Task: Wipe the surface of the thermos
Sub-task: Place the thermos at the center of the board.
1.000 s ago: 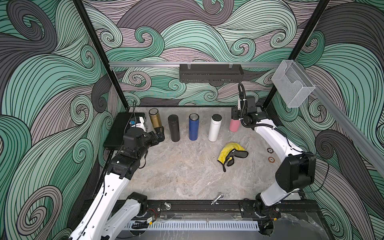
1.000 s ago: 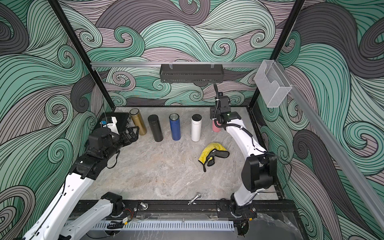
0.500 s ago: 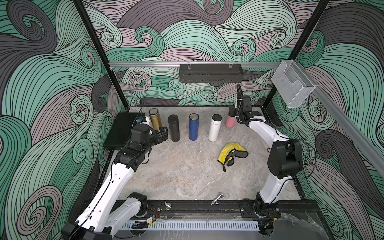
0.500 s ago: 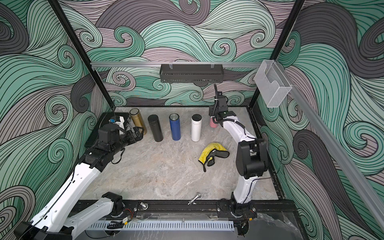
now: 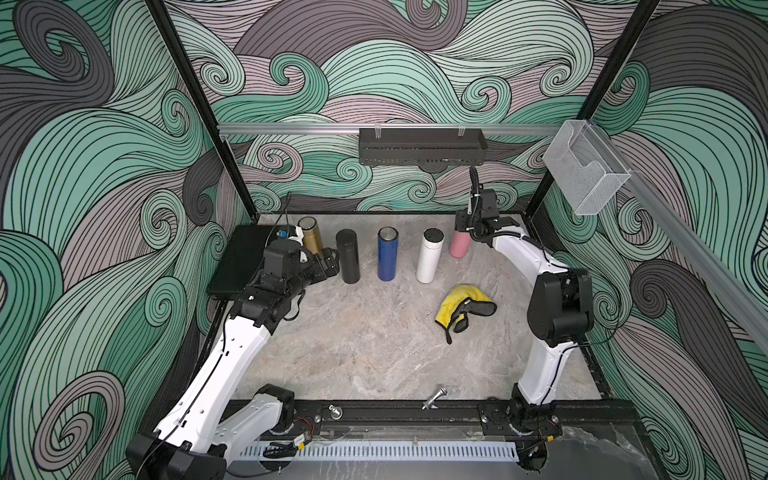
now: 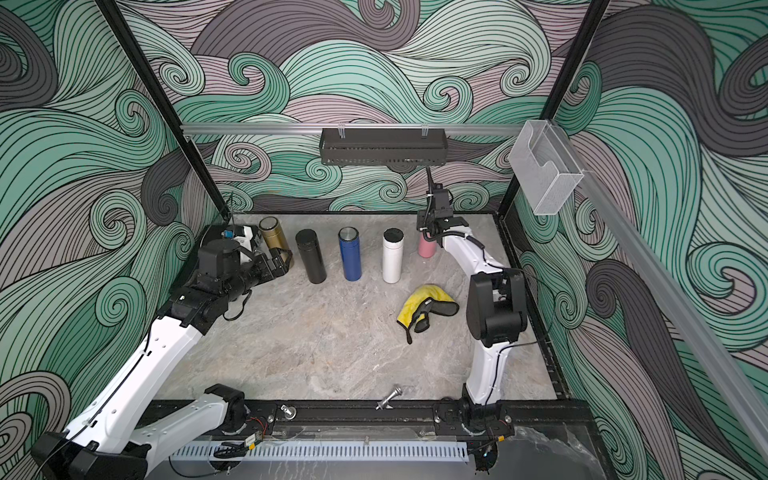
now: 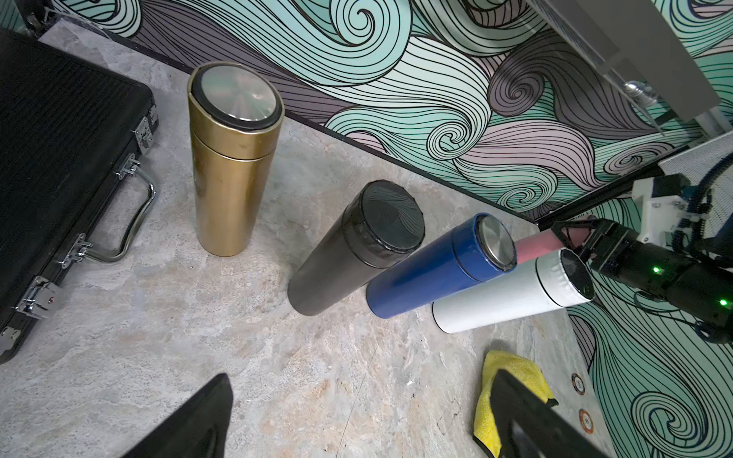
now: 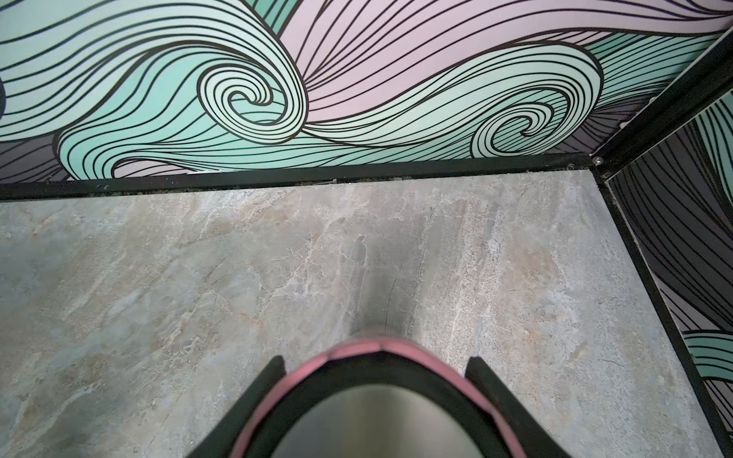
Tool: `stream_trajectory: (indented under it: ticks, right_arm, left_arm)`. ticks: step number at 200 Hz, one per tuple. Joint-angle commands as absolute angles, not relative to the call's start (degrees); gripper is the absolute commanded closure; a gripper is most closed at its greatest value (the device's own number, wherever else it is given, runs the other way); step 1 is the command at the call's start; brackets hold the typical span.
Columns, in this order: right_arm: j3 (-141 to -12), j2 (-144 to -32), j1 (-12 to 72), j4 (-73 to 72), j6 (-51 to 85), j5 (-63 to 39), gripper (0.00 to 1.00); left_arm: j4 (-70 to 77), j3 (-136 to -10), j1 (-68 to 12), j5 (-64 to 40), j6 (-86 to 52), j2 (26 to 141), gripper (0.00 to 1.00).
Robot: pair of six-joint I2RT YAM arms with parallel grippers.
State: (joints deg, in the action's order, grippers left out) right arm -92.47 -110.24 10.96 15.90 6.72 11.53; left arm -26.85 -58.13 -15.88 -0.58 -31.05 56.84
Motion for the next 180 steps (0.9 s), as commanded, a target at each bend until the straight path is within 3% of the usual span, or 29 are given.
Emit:
stream_trajectory:
  ticks: [1,22,87,146,180]
  right_arm:
    - [-92.7,-109.3,10.8,14.6,7.7,11.4,0.45]
    - [-92.2,-109.0,10.9,14.5,8.0,11.5,0.28]
    - [-95.9,-108.8,11.7,19.2,7.6,13.2,0.01]
    - [-95.3,-102.3,12.2,20.3,7.8,14.1,0.0]
    - [-95.9,-97.0,12.6,28.1,10.3,13.2,0.0]
  left_arm:
    - [-27.5,-59.2,-15.7,-2.2,-28.9,56.4,0.02]
    - [-27.1,-58.9,-15.7,-2.4,-28.8,56.3,0.01]
    - [-26.8,-58.5,-15.7,-1.0,-28.4,55.0,0.01]
    - [-26.0,-58.7,-15.9,-2.2,-28.0,54.9,0.01]
    - [-23.7,-59.1,-17.1,-2.3,-26.7,57.1,0.01]
